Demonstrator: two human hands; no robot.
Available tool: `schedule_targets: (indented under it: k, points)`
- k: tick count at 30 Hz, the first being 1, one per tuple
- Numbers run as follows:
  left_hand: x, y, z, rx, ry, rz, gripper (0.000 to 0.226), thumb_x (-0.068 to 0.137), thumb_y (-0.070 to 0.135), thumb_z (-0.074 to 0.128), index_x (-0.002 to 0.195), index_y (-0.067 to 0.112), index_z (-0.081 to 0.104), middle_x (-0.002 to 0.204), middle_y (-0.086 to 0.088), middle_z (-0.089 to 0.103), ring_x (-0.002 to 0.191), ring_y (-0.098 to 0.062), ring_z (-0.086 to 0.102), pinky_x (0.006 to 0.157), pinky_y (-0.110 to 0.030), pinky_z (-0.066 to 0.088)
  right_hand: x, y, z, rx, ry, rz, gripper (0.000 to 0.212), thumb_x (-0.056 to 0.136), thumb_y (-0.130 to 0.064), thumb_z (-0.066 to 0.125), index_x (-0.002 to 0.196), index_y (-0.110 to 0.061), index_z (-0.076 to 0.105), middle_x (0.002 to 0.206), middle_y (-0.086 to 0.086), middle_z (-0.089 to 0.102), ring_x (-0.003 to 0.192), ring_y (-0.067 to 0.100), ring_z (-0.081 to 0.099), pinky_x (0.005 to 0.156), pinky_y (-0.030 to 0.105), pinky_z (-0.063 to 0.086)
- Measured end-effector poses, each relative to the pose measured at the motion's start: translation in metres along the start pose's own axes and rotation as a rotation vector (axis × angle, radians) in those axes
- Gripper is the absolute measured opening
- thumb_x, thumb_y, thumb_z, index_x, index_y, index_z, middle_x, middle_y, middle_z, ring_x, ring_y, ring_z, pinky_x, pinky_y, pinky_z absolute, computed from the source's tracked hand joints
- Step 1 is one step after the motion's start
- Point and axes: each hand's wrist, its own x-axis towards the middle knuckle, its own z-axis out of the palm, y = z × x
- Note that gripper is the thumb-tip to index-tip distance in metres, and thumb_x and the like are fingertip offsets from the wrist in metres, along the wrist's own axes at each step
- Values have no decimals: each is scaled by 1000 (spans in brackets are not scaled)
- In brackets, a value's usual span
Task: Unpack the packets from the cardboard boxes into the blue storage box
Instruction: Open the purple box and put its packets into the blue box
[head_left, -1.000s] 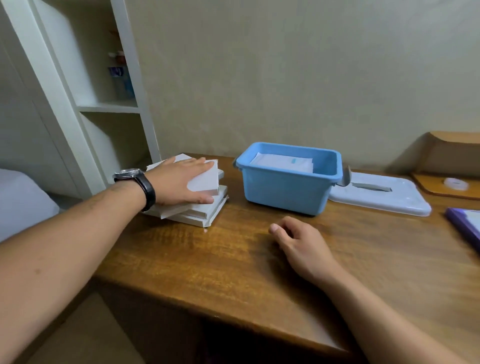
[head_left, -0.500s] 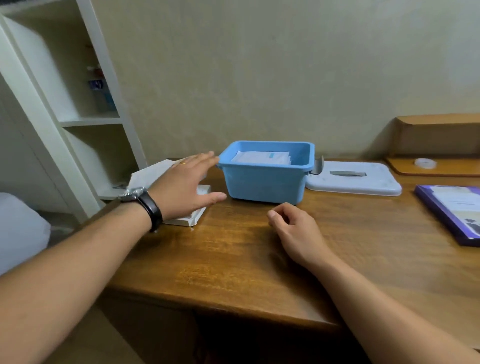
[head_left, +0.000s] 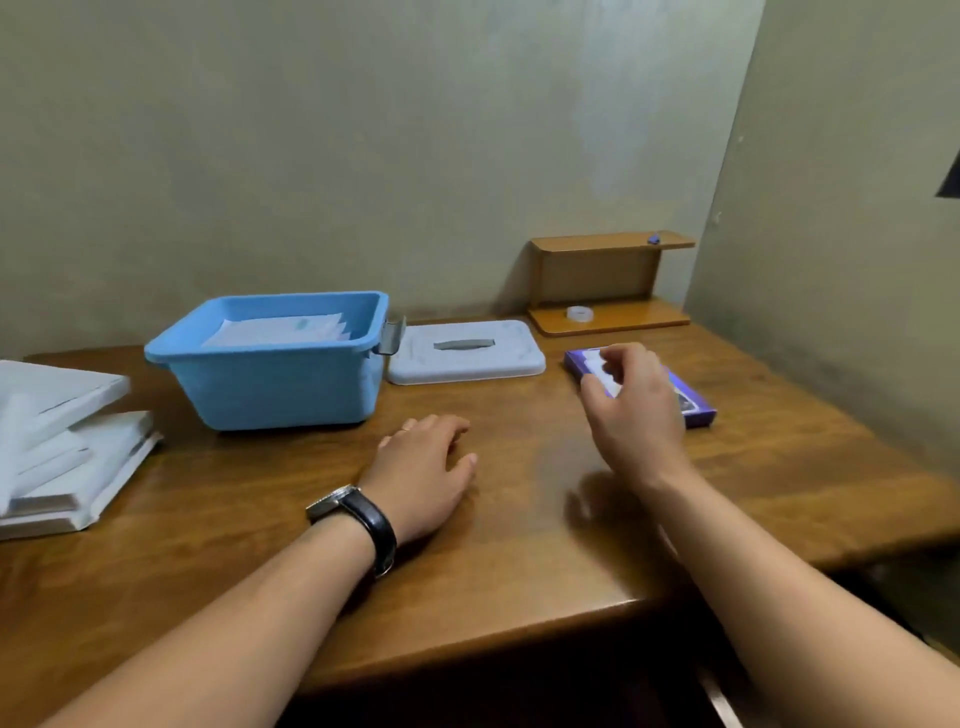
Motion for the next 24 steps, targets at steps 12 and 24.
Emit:
schedule_targets:
  k: [12,24]
  points:
    - [10,20,14,11,-41,-39,48,102,64,45,136,36,63,139,13,55,131,-18,45,110,-43,37,-3,51,-34,-474,-271,224,65,84,-83,57,121,-29,62,124,8,62,124,34,56,99,50,43]
    - [5,0,-4,-12,-112,-191,83,88,84,49,157,40,39,163,9,40,150,-24,34,119,-49,27,5,8,-16,-28,-353,74,21,104,-33,62,111,-19,76,107,-1,75,97,20,64,81,32,43]
